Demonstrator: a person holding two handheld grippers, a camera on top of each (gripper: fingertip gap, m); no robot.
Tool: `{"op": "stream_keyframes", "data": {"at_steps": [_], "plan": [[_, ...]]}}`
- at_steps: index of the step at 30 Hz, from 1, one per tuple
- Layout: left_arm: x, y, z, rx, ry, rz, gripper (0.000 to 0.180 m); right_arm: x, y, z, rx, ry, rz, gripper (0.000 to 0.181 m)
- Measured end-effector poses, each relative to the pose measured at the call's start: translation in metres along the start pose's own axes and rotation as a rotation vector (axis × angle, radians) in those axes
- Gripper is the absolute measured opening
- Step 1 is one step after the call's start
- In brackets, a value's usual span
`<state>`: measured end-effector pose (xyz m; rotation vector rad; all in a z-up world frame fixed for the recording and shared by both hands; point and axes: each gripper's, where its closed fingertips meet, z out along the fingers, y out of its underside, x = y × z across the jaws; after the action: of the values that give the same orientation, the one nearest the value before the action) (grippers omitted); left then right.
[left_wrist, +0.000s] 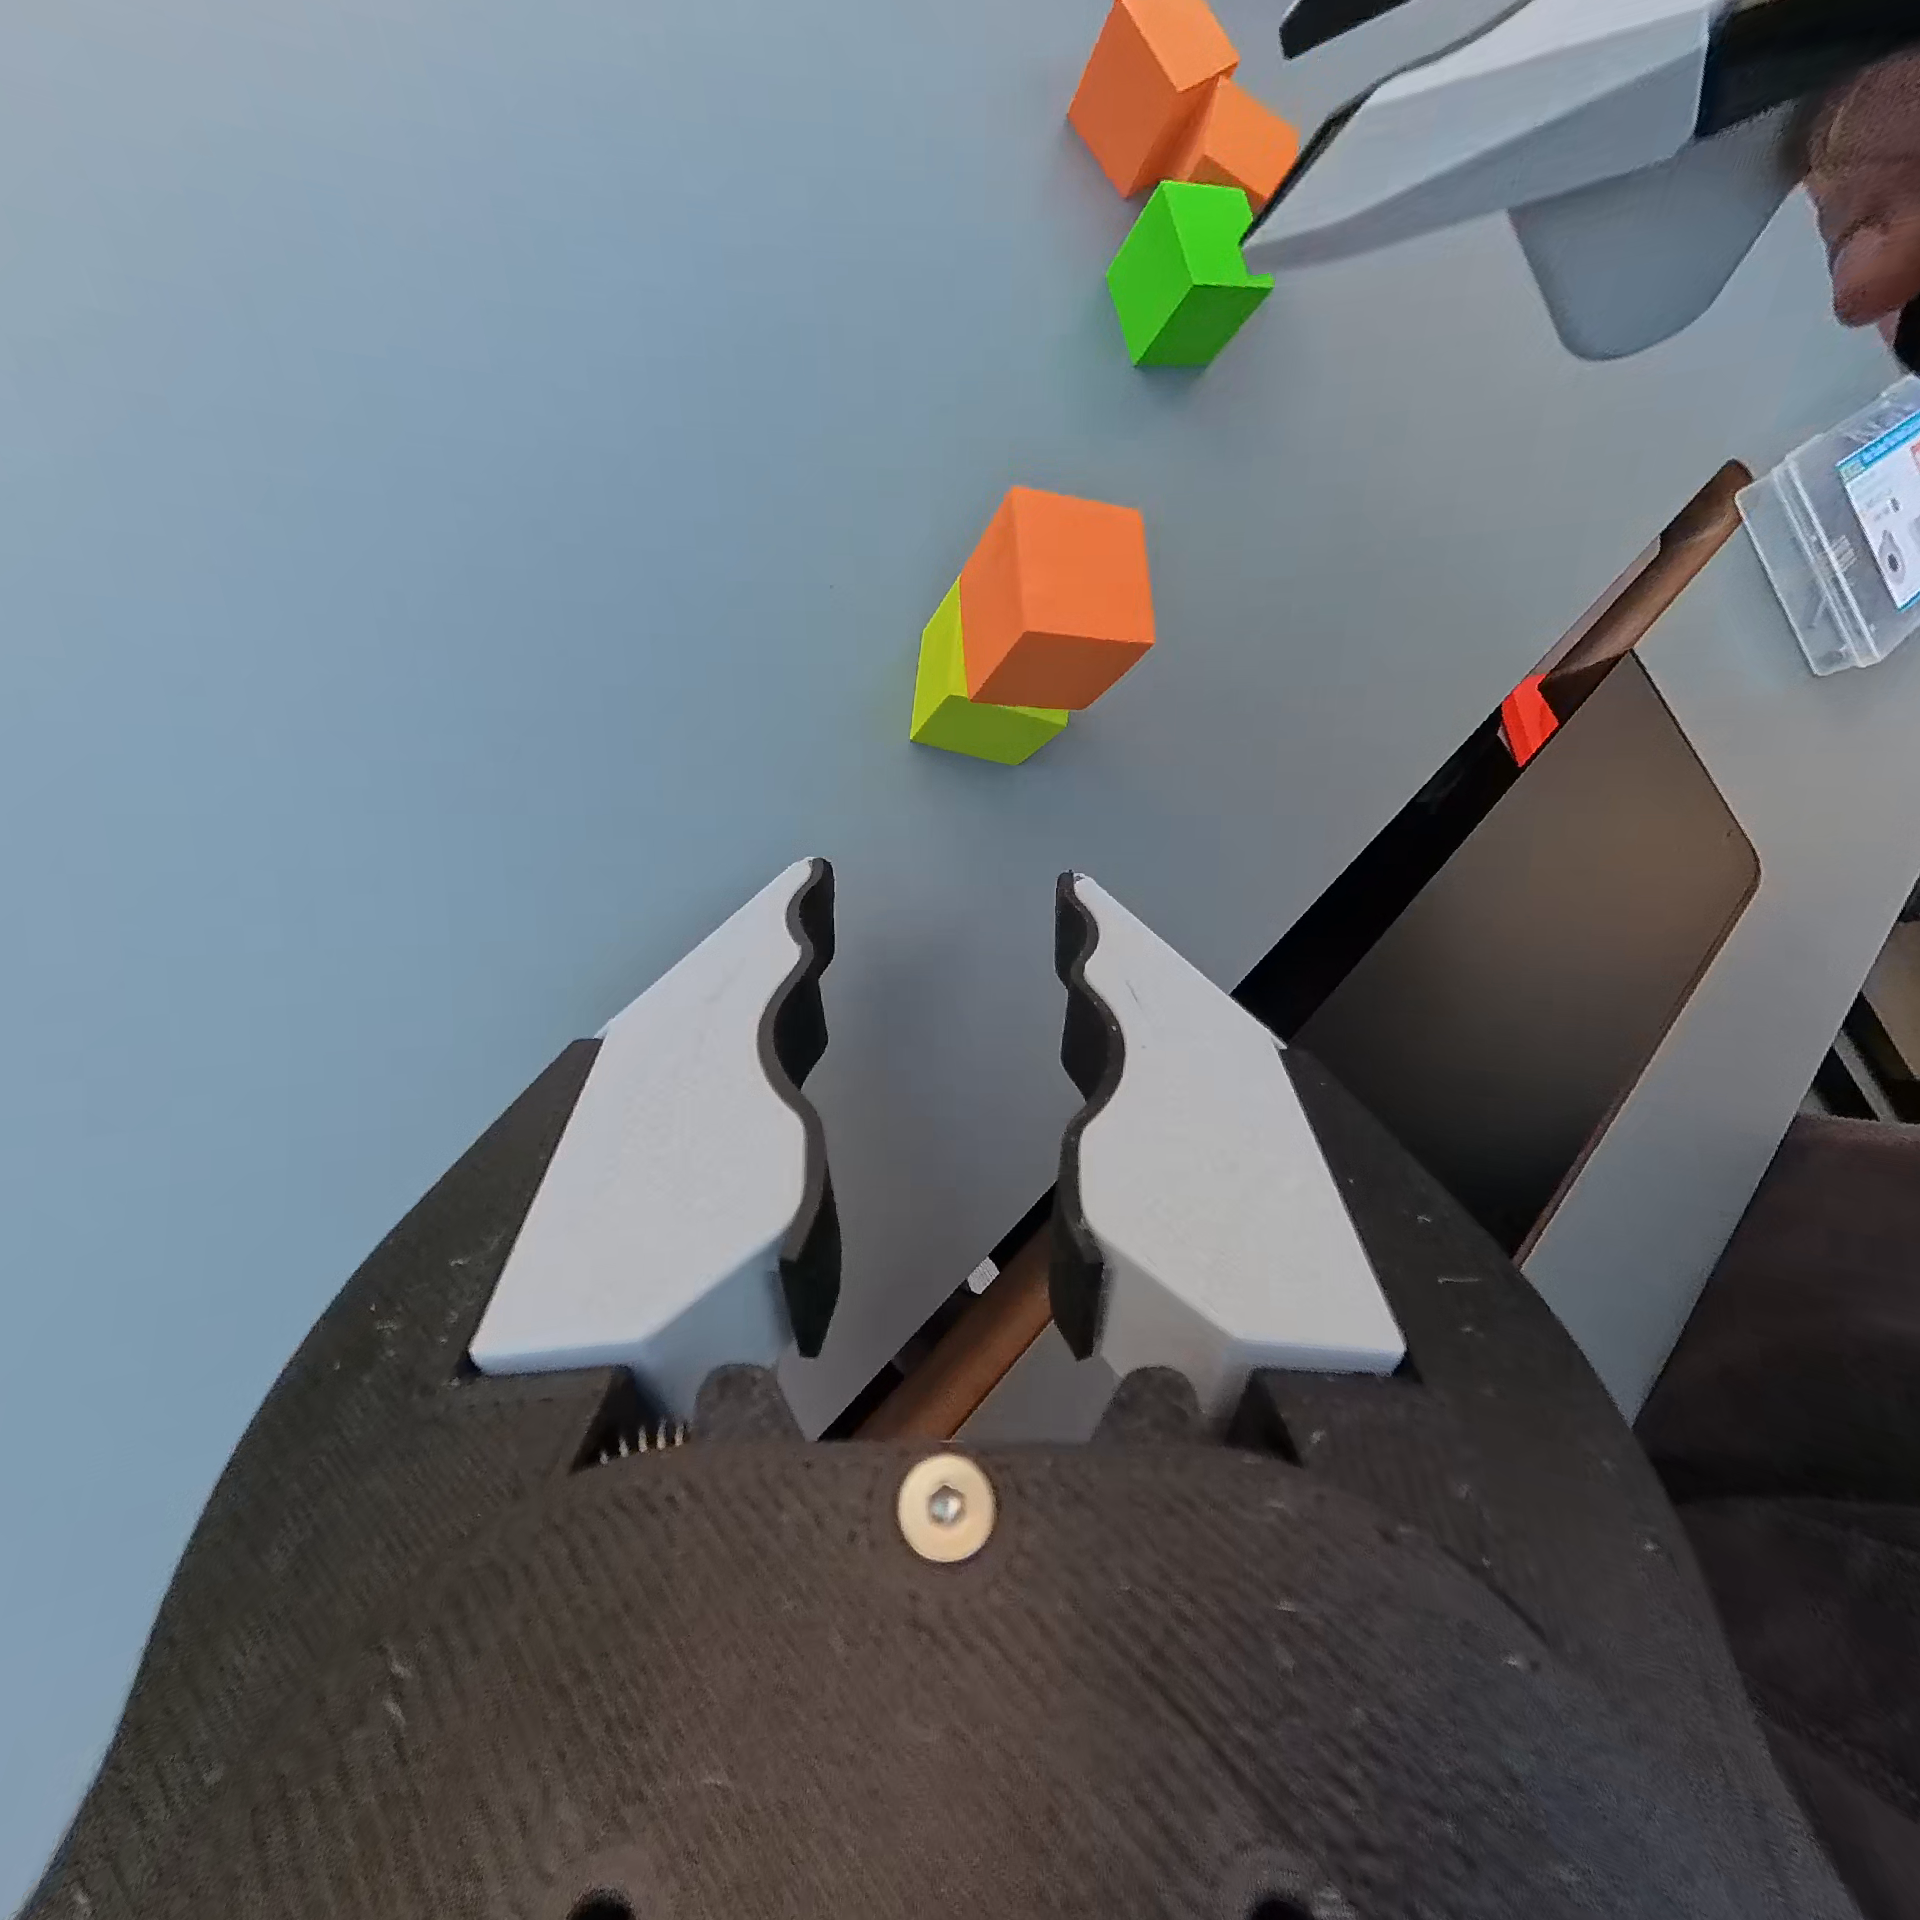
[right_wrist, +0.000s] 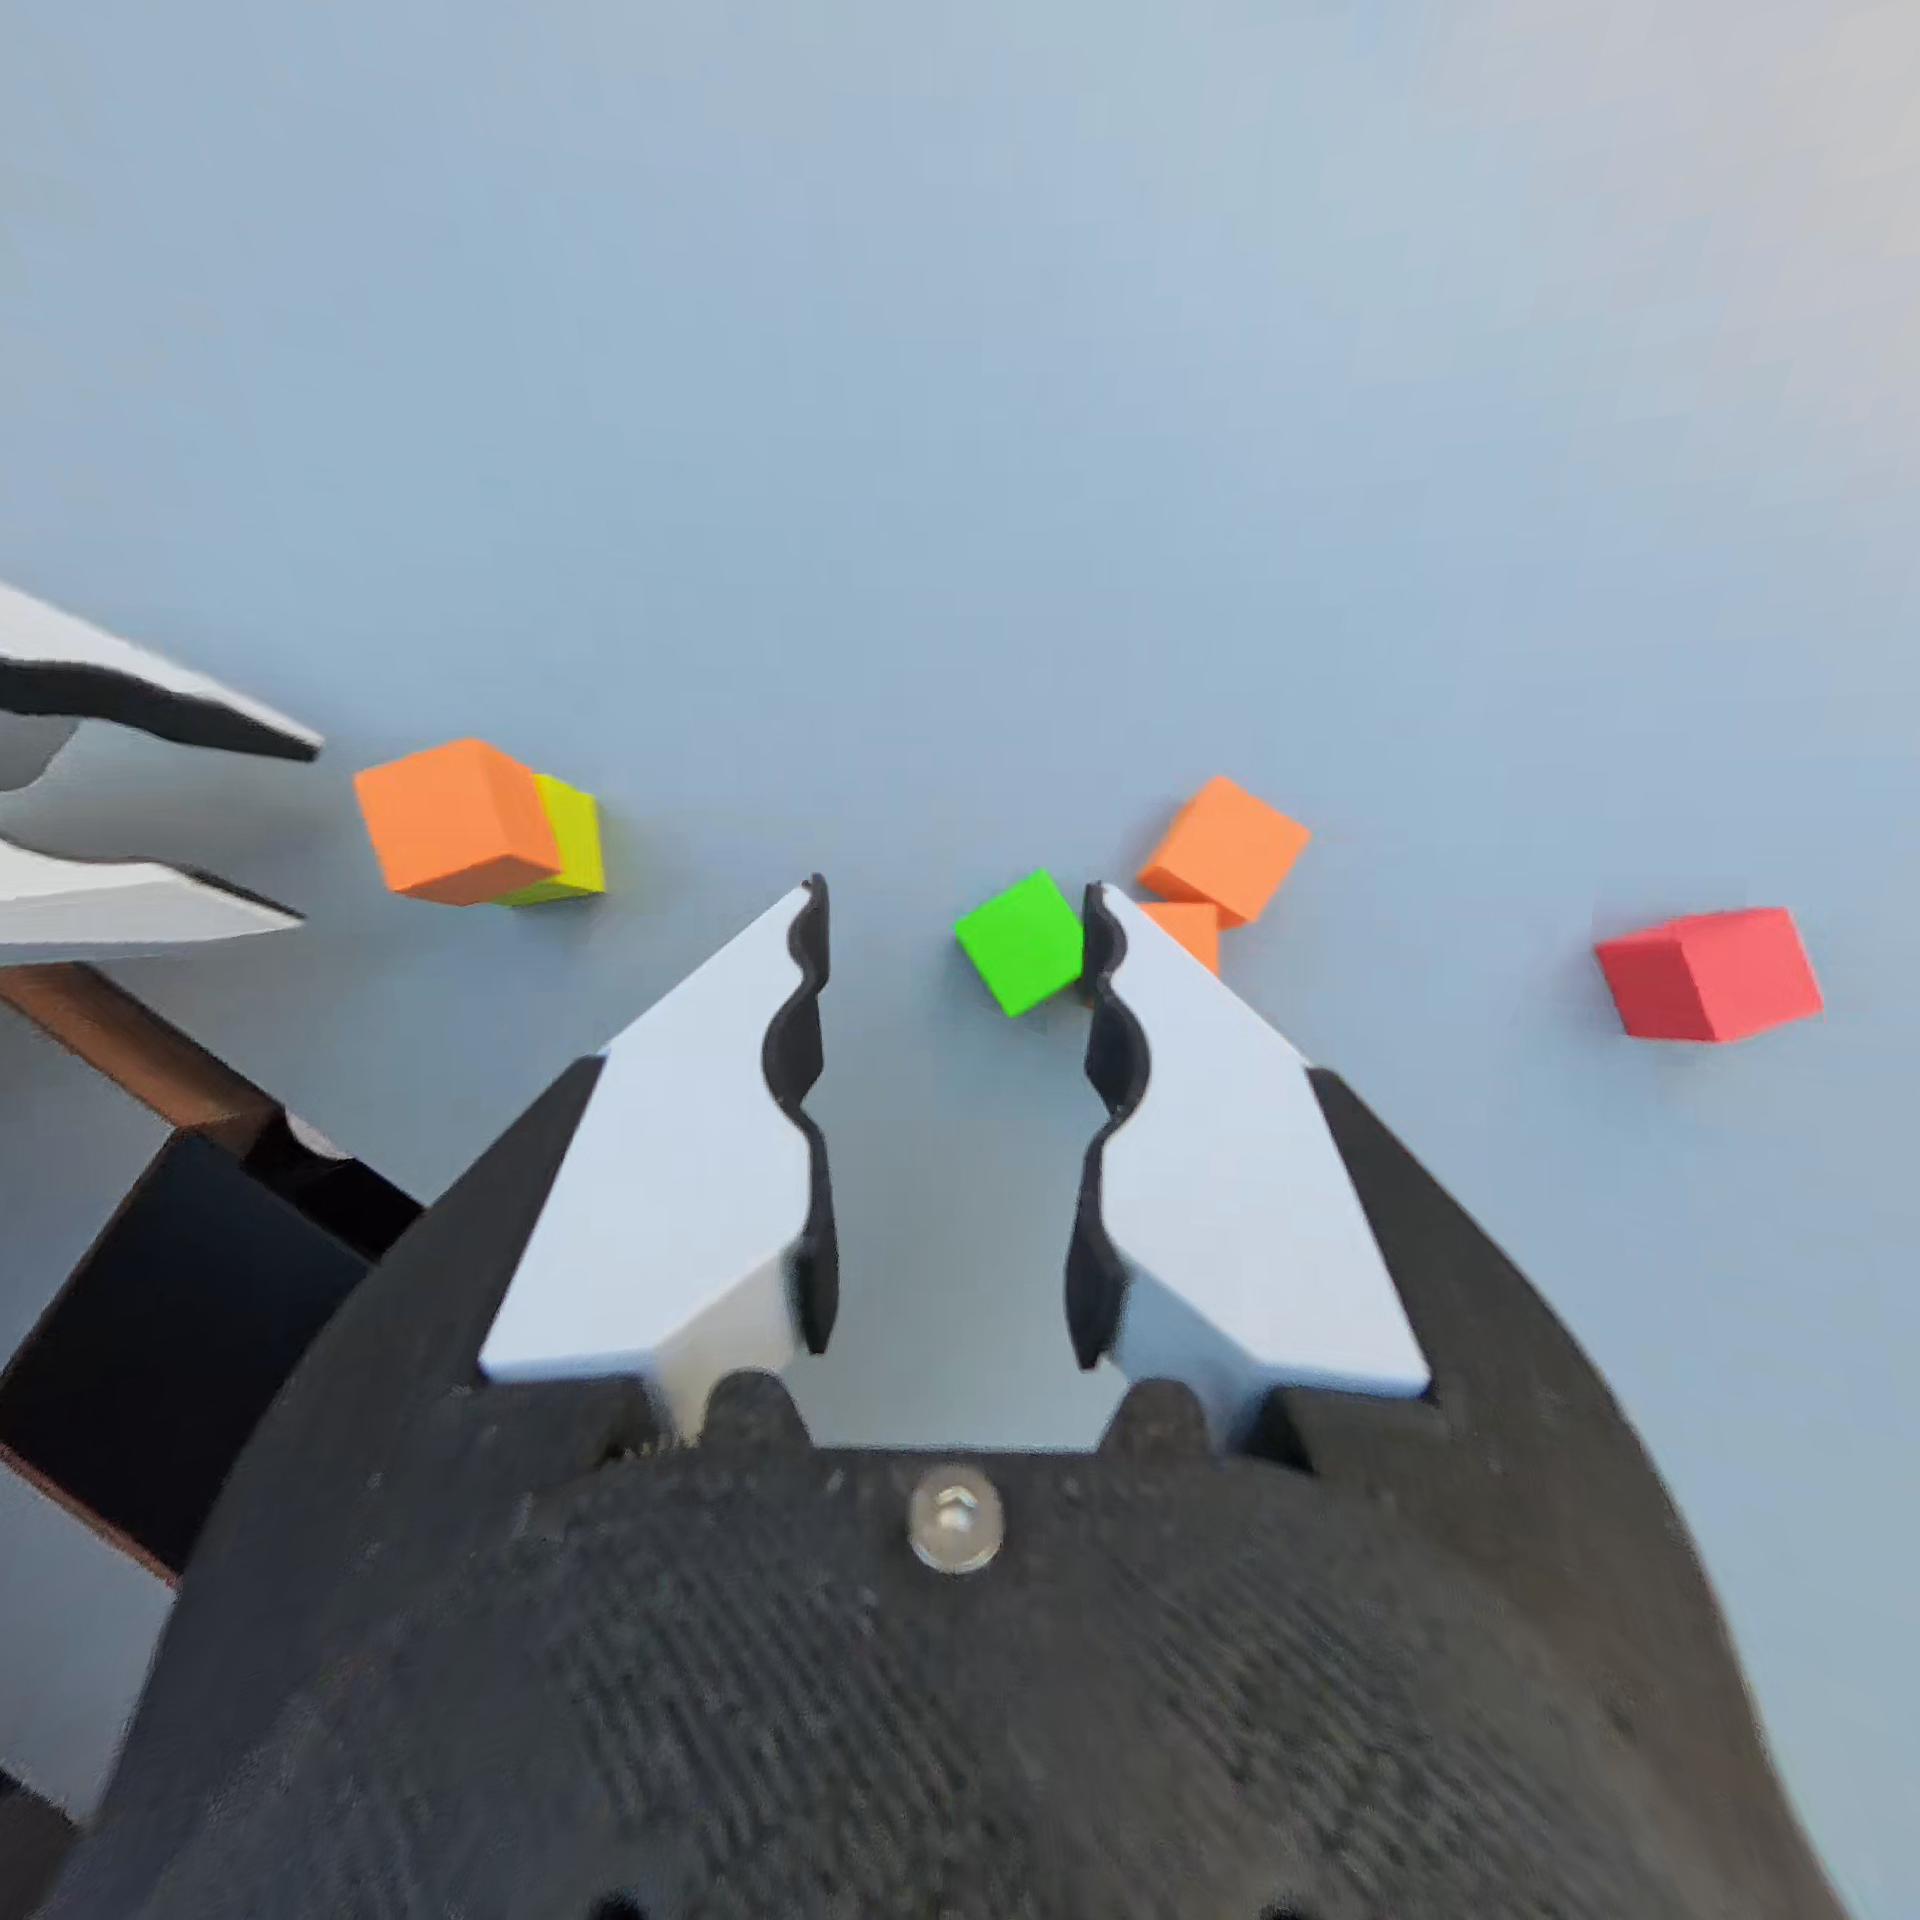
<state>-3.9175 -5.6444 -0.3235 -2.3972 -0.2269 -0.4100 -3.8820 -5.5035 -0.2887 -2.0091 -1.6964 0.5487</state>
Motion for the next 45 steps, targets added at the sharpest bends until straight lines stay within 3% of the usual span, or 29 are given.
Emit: {"op": "stream_keyframes", "data": {"at_steps": [13, 20, 24, 28, 37, 39, 40, 45], "plan": [[0.016, -0.034, -0.005, 0.062, 0.005, 0.042, 0.04, 0.05, 0.027, 0.003, -0.03, 0.069, 0.221, 0.041], [0.055, -0.096, 0.001, 0.123, 0.054, 0.126, 0.04, 0.055, 0.036, 0.01, -0.043, 0.016, 0.177, 0.037], [0.074, -0.112, 0.026, 0.076, 0.068, 0.139, 0.041, 0.054, 0.038, 0.016, -0.046, -0.013, 0.097, 0.026], [0.079, -0.107, 0.059, -0.058, 0.022, 0.132, 0.043, 0.055, 0.039, 0.013, -0.042, -0.033, 0.053, 0.024], [0.055, -0.102, 0.123, -0.281, -0.184, 0.123, 0.048, 0.06, 0.068, -0.048, 0.052, -0.045, 0.187, 0.024], [0.053, -0.097, 0.129, -0.322, -0.192, 0.134, 0.038, 0.061, 0.076, -0.058, 0.06, -0.039, 0.206, 0.024], [0.054, -0.098, 0.13, -0.327, -0.182, 0.131, 0.03, 0.062, 0.078, -0.062, 0.066, -0.038, 0.216, 0.024], [0.056, -0.128, 0.082, -0.159, -0.124, 0.105, 0.03, 0.061, 0.071, -0.072, 0.105, -0.059, 0.238, 0.024]]}}
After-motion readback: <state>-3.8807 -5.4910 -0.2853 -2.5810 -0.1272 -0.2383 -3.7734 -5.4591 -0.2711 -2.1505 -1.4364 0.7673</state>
